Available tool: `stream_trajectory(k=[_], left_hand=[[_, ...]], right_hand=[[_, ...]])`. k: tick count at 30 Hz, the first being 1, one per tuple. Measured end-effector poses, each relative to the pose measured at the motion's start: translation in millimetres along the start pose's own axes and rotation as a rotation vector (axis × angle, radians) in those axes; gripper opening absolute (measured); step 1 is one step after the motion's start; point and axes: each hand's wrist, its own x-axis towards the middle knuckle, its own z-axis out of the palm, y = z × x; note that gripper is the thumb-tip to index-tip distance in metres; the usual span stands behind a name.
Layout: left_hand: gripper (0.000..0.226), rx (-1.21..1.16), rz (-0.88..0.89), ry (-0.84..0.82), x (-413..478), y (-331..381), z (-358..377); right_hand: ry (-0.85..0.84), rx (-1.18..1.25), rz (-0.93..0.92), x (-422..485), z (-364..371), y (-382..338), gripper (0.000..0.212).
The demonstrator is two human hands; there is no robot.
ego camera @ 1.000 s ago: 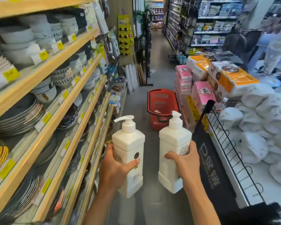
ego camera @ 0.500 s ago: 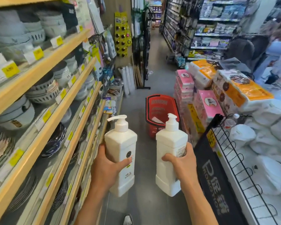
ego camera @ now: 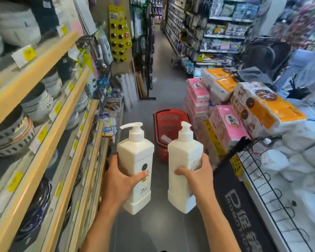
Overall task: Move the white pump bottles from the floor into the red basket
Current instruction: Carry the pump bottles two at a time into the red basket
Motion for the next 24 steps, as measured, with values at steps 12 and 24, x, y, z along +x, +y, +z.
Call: stream_trajectory(k=[12, 24], left_hand=[[0.080, 0.024, 0.018, -0.003, 171, 25, 30], [0.074, 0.025, 0.008, -0.030, 314, 39, 47]], right_hand=[[-0.010, 0.057, 0.035, 165, 62, -16, 0.065], [0.015, 0.054, 0.058, 296, 112, -46, 0.068]])
